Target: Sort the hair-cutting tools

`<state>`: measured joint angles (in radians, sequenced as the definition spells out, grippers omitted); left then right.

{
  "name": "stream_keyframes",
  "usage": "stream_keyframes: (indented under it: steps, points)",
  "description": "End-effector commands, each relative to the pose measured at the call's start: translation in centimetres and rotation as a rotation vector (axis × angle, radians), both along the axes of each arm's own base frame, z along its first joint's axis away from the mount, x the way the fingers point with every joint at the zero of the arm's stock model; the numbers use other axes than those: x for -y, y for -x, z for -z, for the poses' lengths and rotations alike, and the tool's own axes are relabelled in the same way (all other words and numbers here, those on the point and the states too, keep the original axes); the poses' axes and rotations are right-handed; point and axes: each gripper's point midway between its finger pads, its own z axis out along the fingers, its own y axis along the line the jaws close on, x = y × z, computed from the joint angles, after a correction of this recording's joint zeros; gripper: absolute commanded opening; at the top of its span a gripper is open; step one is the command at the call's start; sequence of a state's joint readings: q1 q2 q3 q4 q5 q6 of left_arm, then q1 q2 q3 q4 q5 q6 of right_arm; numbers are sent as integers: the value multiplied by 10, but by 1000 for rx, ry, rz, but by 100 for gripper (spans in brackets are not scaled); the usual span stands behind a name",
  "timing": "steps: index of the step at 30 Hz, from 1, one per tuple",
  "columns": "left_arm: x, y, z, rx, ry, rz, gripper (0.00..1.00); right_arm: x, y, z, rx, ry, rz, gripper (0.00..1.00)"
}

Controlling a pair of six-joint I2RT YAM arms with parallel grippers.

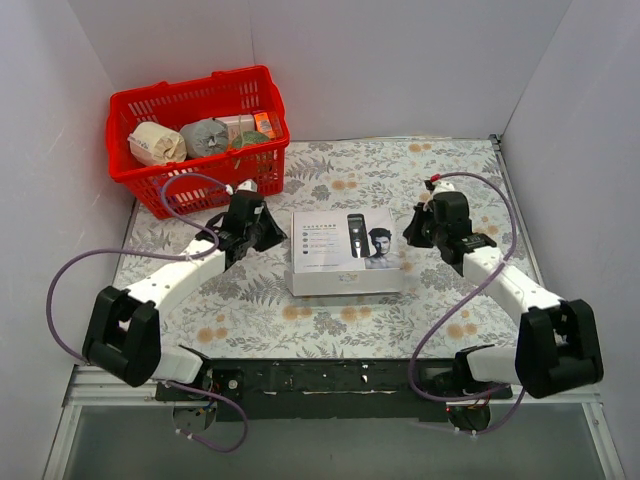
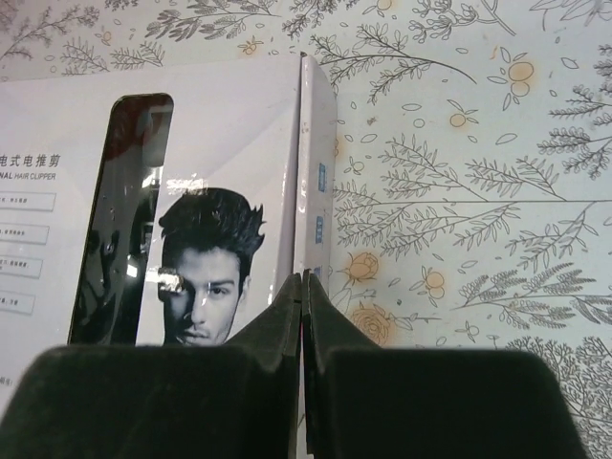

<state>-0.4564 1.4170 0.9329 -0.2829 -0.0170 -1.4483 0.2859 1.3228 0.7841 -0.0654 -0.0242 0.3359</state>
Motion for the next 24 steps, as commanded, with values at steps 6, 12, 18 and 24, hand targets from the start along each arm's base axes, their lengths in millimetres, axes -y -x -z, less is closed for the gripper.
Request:
stream_keyframes:
  steps: [6,12,18,24]
  points:
    - [-8,43,15,-49,20,33,0,12,46,10,-36,16,-15,1]
    - [-5,48,5,-18,46,65,0,20,58,4,-21,39,-15,12]
    - [-10,53,0,-13,30,64,0,26,63,-3,3,56,1,10]
    - [-16,57,16,-28,11,45,0,24,62,9,-6,48,3,1]
